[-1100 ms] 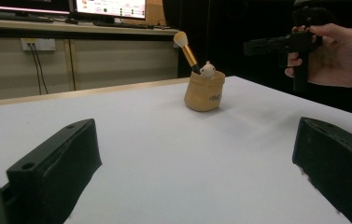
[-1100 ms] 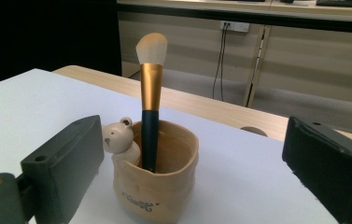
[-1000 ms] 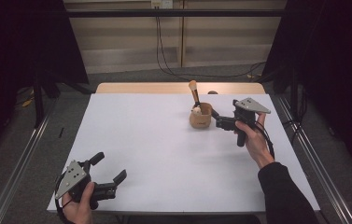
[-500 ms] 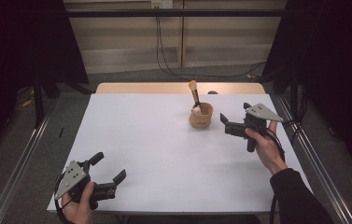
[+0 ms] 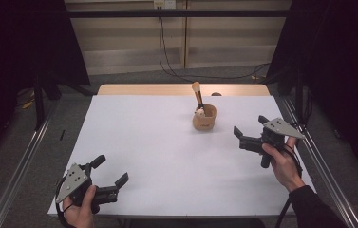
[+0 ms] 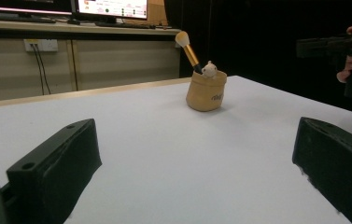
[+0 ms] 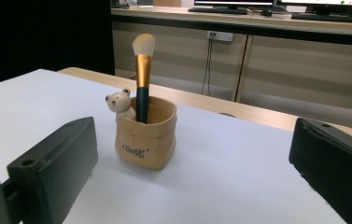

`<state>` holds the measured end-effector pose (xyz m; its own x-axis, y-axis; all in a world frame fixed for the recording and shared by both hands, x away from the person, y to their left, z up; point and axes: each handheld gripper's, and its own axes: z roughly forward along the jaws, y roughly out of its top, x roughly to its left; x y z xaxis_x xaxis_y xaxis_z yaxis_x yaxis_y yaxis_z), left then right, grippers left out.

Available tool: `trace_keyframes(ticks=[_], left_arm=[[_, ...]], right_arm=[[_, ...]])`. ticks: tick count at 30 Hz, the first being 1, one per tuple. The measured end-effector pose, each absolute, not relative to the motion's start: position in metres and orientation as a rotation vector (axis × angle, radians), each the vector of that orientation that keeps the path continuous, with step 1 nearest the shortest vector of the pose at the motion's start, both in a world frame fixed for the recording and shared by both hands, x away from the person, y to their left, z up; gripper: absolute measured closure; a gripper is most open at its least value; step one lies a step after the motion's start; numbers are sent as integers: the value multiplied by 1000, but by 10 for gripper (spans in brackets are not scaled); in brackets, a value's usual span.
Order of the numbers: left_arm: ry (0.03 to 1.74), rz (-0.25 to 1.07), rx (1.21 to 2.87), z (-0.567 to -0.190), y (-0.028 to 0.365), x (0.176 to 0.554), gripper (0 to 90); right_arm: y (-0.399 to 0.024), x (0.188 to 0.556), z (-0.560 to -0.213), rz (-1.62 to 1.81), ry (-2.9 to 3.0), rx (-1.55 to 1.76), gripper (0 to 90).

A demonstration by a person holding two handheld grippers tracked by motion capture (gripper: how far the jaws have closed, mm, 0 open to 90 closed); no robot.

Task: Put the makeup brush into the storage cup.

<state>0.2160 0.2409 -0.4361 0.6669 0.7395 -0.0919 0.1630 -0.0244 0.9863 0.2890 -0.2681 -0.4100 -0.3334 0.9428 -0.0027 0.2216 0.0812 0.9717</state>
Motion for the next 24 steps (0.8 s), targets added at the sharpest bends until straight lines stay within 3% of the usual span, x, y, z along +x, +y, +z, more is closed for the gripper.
trace_keyframes(ticks=[24], left_arm=[[765,542,1545,-436,238,214,7]], right_arm=[[-303,211,-427,1268,1605,1214,13]])
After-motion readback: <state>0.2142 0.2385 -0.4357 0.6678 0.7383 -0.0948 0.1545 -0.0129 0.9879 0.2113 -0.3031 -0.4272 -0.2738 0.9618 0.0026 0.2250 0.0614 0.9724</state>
